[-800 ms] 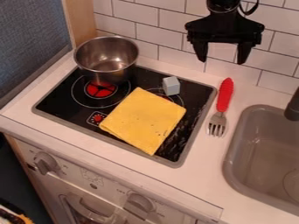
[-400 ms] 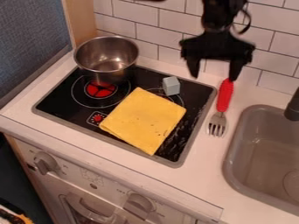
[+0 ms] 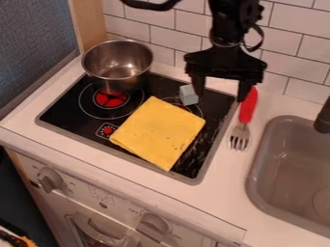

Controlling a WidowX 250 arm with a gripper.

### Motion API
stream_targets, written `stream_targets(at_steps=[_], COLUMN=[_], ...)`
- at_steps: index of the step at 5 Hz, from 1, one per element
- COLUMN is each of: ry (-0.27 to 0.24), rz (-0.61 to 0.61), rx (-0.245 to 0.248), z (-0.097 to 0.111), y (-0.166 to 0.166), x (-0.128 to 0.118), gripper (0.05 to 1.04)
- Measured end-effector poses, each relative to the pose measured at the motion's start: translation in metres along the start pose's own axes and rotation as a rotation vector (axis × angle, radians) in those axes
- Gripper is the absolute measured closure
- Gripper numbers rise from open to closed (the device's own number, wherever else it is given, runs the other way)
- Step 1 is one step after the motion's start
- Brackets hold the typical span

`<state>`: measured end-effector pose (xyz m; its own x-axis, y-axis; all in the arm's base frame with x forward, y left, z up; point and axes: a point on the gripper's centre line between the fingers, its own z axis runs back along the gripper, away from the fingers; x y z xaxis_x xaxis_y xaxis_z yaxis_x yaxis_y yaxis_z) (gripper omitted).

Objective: Move the yellow cloth to the bottom left corner of the burner

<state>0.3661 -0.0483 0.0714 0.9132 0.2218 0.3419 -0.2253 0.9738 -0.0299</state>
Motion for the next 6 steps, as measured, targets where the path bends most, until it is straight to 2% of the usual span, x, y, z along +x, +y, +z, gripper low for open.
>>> stream_targets(at_steps=[2,3,4,6], ry=[0.072,0.118,0.175,0.204], rz=[0.054,0.100,0.102,0.136], rx=[0.042,0.045,0.042,0.015], z=[-0.014,-0.025,-0.040,-0.050], y=[0.033,0.053,0.057,0.064], x=[-0.026,-0.036,-0.048,-0.050], gripper=[0.083,0.083,0.083,0.083])
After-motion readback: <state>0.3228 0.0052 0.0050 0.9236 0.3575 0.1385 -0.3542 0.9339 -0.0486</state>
